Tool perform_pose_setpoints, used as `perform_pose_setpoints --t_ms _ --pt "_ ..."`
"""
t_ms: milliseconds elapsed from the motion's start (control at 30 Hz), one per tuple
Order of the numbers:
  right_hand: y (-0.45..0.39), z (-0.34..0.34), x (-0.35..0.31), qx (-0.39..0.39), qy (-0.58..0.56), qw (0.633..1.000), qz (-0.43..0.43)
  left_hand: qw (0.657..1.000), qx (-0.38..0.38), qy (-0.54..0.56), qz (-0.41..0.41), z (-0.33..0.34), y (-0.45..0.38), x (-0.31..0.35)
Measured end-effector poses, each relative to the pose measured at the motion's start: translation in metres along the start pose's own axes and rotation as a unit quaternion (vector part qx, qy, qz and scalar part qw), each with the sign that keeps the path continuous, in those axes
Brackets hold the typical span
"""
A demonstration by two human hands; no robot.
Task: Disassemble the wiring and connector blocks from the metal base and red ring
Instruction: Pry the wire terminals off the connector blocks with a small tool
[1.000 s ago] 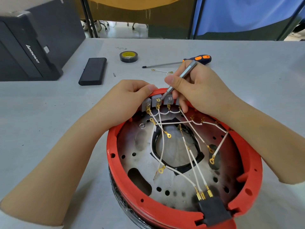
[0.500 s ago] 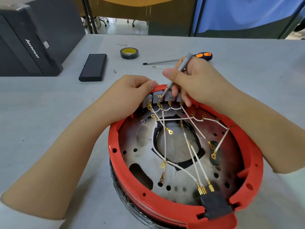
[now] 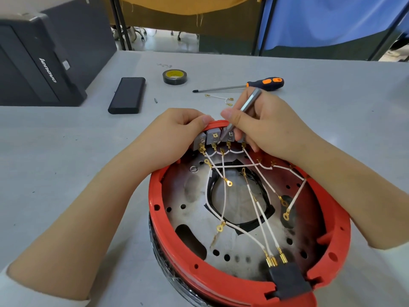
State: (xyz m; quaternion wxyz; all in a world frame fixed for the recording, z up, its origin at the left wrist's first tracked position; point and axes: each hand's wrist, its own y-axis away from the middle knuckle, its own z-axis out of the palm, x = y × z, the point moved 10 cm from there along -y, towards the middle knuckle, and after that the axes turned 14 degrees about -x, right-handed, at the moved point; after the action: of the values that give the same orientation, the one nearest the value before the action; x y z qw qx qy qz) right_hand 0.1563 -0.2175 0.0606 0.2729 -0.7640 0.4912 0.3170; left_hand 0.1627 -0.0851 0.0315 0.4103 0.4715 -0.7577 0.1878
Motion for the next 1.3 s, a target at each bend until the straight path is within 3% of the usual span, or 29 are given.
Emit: perform_pose_setpoints --t_ms 167,300,400,500,567,800,1067,1300 --pt "0.01 -0.014 -0.006 0.039 -0.102 0.993 -0.043 1.0 0.002 0.019 0.001 -0.001 0.0 -0.002" --pt "0.026 -0.033 -0.029 0.097 -0.13 0.977 -0.142 0.999 -0.001 0.036 0.003 -0.001 0.0 -0.005" --pt "0.025 -0.024 -0.043 0.029 -0.116 0.98 -0.157 0.999 -0.001 0.041 0.004 -0.001 -0.001 -0.006" --pt "0.024 0.004 -0.04 -0.088 -0.068 0.988 -0.105 0.999 0.003 0.032 0.008 -0.002 -0.001 -0.006" --pt "0.027 0.017 -0.037 -0.117 0.004 0.99 -0.081 1.0 0.001 0.029 0.012 -0.001 -0.002 -0.005" --pt "0.03 0.023 -0.03 -0.081 0.117 0.988 -0.066 0.999 0.005 0.042 0.012 -0.001 -0.003 -0.008" --pt "0.032 0.04 -0.028 -0.147 0.22 0.961 -0.082 0.999 0.01 0.033 0.017 -0.003 -0.002 -0.006" --pt "0.034 0.045 -0.035 -0.131 0.298 0.937 -0.129 0.999 0.003 0.033 0.016 -0.001 -0.001 -0.003"
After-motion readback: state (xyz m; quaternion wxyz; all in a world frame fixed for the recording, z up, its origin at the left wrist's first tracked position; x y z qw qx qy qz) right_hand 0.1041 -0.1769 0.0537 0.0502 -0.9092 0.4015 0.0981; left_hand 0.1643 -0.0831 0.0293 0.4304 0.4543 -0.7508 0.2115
